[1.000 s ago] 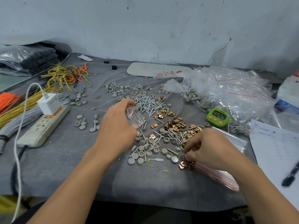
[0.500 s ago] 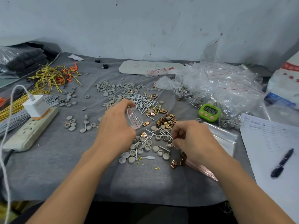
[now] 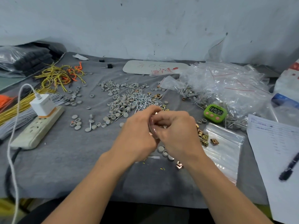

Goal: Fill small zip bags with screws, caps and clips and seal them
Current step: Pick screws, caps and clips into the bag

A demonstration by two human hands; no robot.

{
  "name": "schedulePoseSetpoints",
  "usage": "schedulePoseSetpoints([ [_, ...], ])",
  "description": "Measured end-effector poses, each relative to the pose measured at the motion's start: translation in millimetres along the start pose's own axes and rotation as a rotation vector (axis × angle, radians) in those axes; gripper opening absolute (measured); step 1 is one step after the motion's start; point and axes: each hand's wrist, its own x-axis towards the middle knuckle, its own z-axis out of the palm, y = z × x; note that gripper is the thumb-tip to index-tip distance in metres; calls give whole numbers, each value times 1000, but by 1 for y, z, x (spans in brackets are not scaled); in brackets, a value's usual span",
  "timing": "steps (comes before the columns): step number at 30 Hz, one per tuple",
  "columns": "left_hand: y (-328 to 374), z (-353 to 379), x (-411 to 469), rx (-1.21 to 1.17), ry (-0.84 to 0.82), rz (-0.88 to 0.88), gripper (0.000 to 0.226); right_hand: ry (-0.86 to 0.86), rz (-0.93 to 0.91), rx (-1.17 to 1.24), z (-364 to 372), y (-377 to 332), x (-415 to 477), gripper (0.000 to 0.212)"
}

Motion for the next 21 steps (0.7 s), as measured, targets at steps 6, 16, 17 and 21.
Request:
schedulePoseSetpoints([
  [6,-9,-13,3,26,82,-52,52,24,-13,-2,1,-7,4,25],
  [16,-30,-33,1,116,151,-209,66,-482,265,-647,-66,19,-10,24],
  [17,-31,-34,1,120,153,-207,66,-502,265,-683,-71,20,-13,27],
  [21,-31,-34,1,141,149,-207,65,-467,279,-692,-74,26,-22,20],
])
